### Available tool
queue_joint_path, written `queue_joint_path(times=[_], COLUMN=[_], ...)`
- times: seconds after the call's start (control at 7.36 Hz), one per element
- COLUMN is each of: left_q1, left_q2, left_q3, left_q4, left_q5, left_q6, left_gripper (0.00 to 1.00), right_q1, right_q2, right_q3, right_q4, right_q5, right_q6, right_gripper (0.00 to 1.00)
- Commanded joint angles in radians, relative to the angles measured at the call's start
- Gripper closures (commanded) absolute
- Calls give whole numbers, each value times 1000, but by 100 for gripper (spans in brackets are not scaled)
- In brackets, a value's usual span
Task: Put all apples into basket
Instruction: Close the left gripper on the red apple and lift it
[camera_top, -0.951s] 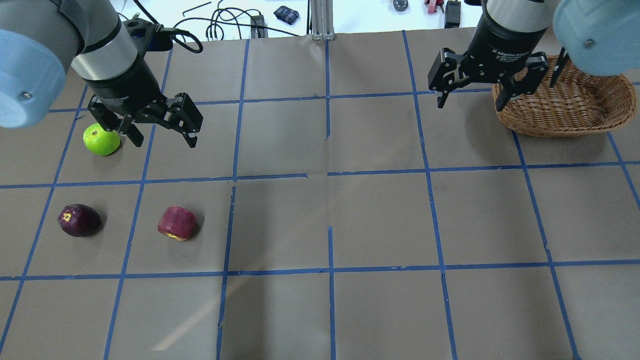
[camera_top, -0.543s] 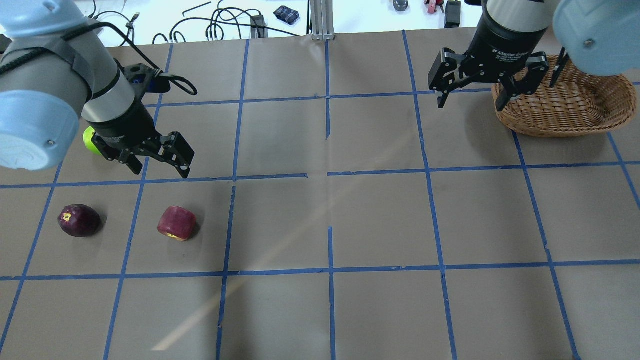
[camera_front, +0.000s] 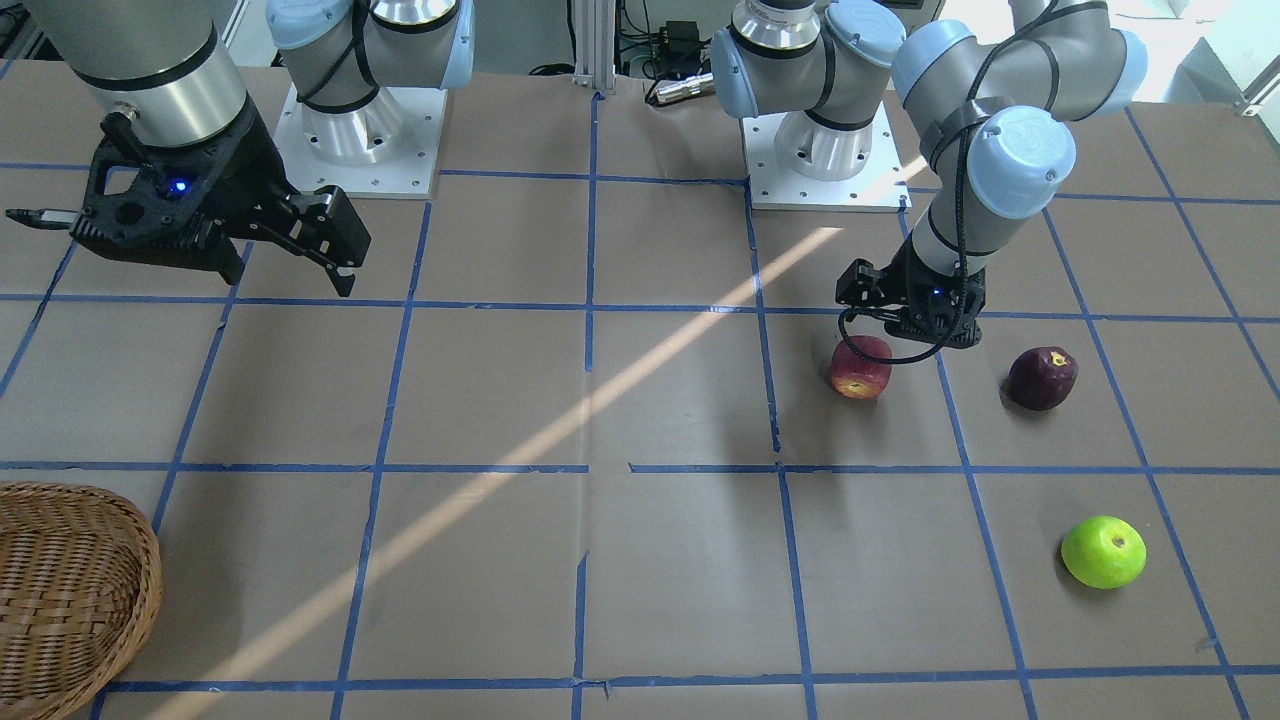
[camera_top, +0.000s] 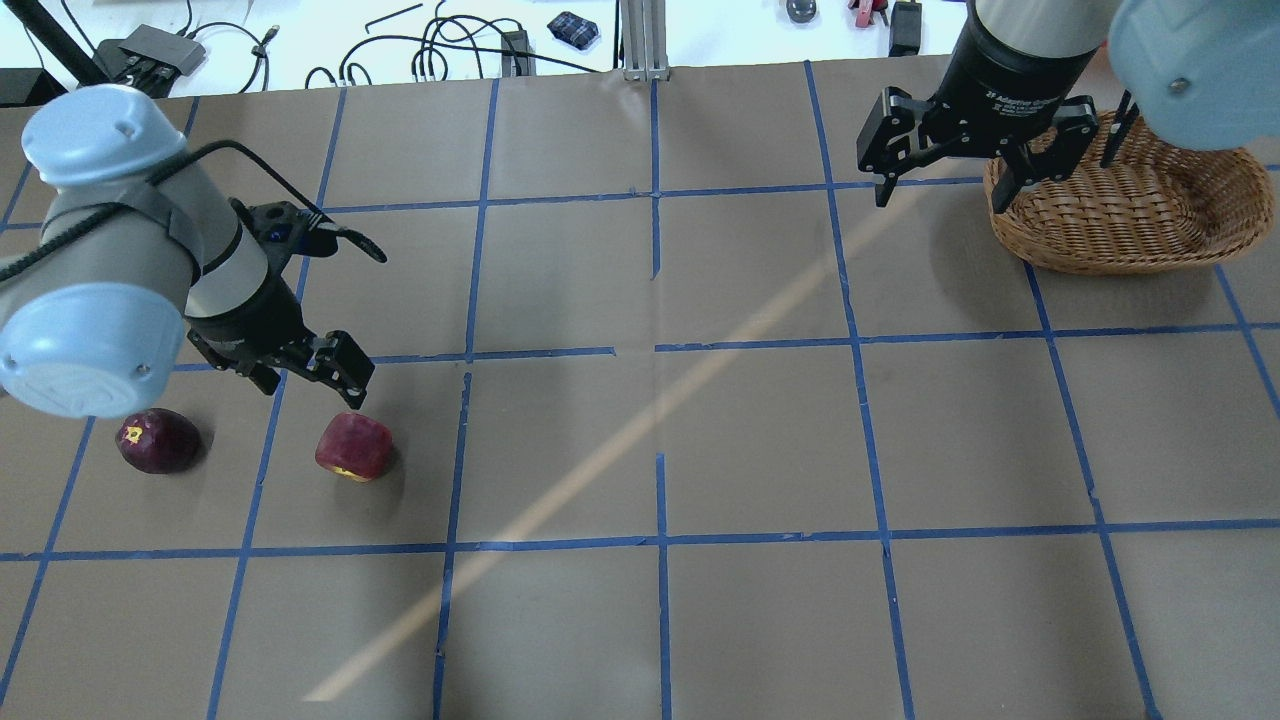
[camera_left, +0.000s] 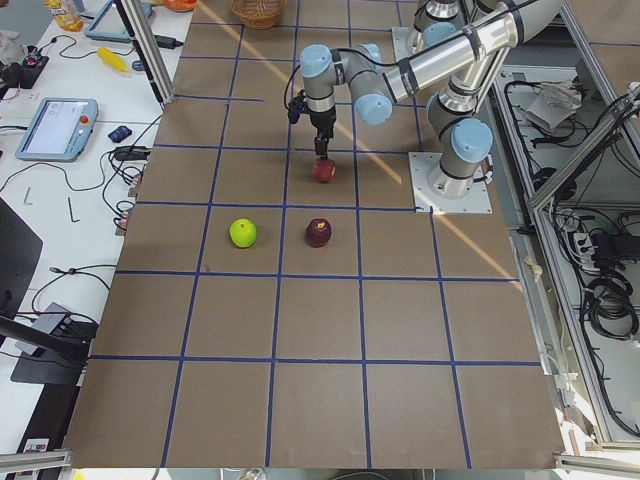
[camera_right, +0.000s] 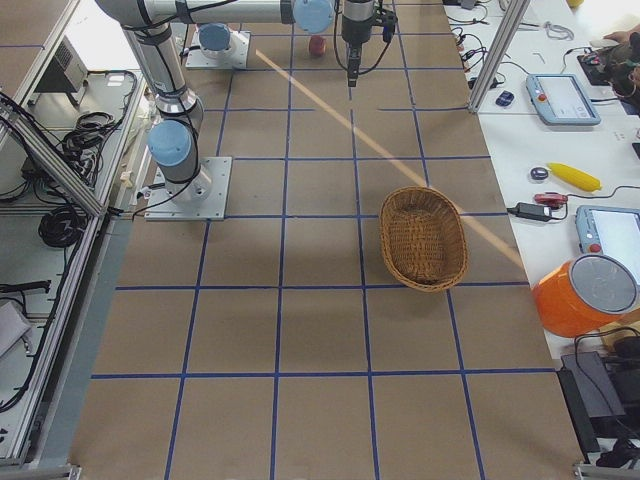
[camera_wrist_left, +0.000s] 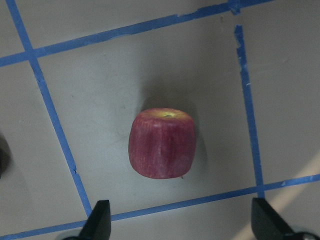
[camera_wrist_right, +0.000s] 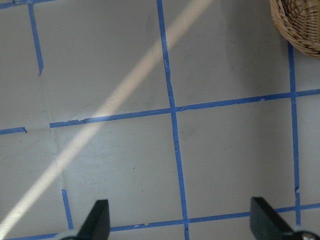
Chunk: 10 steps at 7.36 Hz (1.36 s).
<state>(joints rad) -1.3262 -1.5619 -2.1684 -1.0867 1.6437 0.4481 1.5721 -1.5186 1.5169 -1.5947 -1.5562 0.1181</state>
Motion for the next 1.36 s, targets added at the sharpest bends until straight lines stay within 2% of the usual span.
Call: queue_joint_path(times=[0.0, 0.27, 0.54, 0.68, 0.82, 0.95, 1.09, 1.22], left_q1=[13, 15, 15, 15, 13, -7, -33, -101], left_q2=[-30, -73, -108, -119, -115, -95, -84, -81], left_q3=[-114, -122, -126, -123, -111, -88, -35, 34], left_q4=[207, 284, 301, 301, 298, 277, 201, 135], left_q5=[-5, -62, -65, -61, -53, -56, -76, -129], left_q6=[4, 4, 1, 0, -14, -91, -192, -345], left_gripper=[0, 1, 2, 22, 62, 66, 68, 73], right_q1=[0, 2, -1, -6, -7, -7, -7, -9], right_q2=[2, 0, 3, 6, 8, 8, 6, 8], right_q3=[5, 5, 9, 11, 12, 12, 11, 11], right_q4=[-2, -2, -10, -30, -34, -31, -34, -34], right_q5=[5, 5, -1, 11, 8, 2, 7, 10], right_q6=[0, 0, -15, -6, -3, -3, -3, -5], right_gripper=[0, 0, 0, 0, 0, 0, 0, 0])
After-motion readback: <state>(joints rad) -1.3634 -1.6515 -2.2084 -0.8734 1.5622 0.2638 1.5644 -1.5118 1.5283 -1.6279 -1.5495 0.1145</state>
